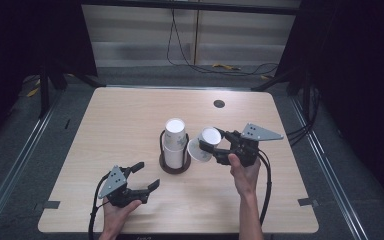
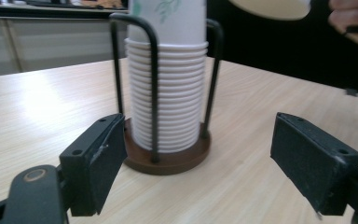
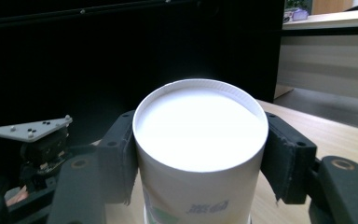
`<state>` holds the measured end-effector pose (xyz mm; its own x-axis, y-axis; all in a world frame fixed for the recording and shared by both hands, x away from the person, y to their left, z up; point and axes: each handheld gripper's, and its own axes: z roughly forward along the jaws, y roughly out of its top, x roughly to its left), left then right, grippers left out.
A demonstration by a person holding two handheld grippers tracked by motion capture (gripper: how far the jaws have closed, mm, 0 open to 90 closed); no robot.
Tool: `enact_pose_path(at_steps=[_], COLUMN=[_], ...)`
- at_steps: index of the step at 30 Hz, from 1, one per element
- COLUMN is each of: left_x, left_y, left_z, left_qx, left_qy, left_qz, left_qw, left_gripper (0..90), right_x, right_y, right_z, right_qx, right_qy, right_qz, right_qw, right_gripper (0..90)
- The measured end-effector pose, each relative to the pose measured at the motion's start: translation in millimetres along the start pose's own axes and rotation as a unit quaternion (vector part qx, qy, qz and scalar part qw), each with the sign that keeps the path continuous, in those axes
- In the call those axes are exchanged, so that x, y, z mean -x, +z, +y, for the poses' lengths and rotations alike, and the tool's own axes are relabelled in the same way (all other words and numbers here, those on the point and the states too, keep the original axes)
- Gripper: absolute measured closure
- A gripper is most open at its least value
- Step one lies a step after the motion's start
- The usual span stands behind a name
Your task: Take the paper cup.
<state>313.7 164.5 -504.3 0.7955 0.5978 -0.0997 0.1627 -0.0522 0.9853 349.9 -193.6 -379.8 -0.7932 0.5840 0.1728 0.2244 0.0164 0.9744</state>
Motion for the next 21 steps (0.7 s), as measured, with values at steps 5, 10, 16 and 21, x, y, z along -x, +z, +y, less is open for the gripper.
enact_pose_path(at_steps=[5, 10, 16, 21], left_x=[6.6, 9.4, 9.0, 11.7], left_y=[1.8, 2.1, 4.4, 7.9], left_z=[6.4, 11.3, 11.5, 12.7], left_qx=[-0.006, -0.011, -0.014, -0.017], left_qy=[-0.001, 0.009, 0.000, 0.010], left_qz=[-0.020, -0.032, -0.043, -0.053], left_qw=[0.9998, 0.9994, 0.9990, 0.9984], left_gripper=[17.9, 19.2, 20.0, 21.8], right_x=[-2.2, -3.3, -6.2, -8.9], right_y=[-1.1, -1.9, -0.7, 2.5], right_z=[-10.1, -21.6, -35.7, -48.4], right_qx=[-0.005, -0.006, -0.013, -0.017], right_qy=[0.003, 0.008, 0.012, 0.018], right_qz=[0.007, 0.017, 0.033, 0.044], right_qw=[1.0000, 0.9998, 0.9993, 0.9987], right_gripper=[36.1, 36.1, 36.1, 36.1])
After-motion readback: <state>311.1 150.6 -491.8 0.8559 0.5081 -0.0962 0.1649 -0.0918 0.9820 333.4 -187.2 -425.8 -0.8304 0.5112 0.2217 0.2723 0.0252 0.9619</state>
